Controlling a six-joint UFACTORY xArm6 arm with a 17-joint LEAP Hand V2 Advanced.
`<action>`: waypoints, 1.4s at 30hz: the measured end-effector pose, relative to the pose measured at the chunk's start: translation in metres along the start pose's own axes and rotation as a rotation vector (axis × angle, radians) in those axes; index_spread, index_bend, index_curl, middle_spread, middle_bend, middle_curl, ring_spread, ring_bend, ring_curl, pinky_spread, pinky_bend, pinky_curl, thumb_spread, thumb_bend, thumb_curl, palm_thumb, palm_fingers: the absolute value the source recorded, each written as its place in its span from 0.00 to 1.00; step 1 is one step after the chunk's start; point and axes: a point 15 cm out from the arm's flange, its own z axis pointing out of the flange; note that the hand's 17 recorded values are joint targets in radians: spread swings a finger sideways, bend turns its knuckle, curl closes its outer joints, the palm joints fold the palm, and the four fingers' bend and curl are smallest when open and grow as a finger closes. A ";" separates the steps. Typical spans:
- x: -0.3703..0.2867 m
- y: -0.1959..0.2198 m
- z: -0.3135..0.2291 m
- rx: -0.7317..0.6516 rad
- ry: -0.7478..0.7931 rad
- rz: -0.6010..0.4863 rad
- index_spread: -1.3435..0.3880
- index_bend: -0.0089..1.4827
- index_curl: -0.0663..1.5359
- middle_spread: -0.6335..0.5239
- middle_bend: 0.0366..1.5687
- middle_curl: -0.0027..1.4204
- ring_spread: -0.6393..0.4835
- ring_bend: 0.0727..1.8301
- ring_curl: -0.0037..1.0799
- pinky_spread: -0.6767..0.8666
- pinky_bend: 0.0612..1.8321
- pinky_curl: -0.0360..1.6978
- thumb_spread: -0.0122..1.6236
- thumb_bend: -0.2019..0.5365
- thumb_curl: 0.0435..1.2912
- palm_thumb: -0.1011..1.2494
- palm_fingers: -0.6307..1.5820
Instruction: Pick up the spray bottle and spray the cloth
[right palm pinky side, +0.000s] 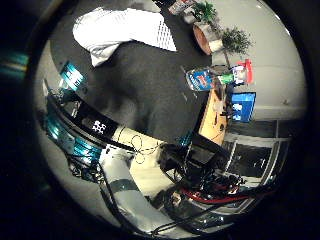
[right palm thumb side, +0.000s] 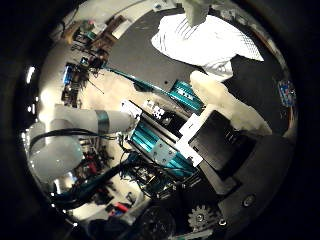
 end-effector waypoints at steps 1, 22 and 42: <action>0.000 0.000 0.000 0.001 0.000 0.000 0.45 0.16 0.32 0.37 0.15 0.22 0.59 0.28 0.01 0.83 0.40 0.02 0.58 0.24 0.43 0.66 0.60; 0.004 0.001 -0.002 0.005 -0.004 0.012 0.45 0.15 0.32 0.37 0.15 0.22 0.59 0.28 0.01 0.84 0.41 0.02 0.58 0.24 0.43 0.66 0.60; 0.051 0.026 -0.096 0.230 -0.114 0.065 0.44 0.13 0.30 0.37 0.14 0.22 0.59 0.30 0.01 0.84 0.43 0.02 0.60 0.23 0.40 0.59 0.61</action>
